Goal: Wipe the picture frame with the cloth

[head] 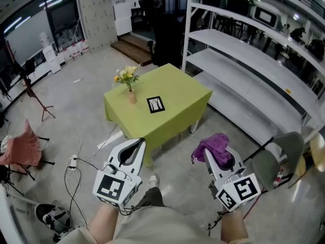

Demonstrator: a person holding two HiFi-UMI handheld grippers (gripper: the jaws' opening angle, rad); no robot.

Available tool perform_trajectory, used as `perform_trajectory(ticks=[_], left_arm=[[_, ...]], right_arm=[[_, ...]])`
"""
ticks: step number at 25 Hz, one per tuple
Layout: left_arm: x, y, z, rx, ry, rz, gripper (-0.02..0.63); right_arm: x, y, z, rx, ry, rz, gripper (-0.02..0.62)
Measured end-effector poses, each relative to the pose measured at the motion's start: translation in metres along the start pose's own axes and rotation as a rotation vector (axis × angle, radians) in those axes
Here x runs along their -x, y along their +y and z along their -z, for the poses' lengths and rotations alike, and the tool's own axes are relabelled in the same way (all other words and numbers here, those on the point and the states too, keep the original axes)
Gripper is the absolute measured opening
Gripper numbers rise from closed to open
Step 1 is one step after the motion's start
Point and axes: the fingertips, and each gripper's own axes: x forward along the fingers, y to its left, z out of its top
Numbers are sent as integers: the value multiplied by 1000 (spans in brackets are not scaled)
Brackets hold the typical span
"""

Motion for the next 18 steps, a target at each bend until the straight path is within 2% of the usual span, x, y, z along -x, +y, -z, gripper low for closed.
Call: perform_trajectory(ticks=[4,11,16,18], left_arm=[[-10,9,8,-6,26,-28,8],[-38,27,30,-6,24,-17,8],[-68,54,43,10,51,-36,9],[-82,64,52,7,51,-18,8]], right_arm=[[-15,-4,12,-4,13,-24,106],[-50,-20,31,-11,34,-45,106],[-84,-42,40,-7,66,-41,106],[-102,-50,43,-8,78,-38,106]])
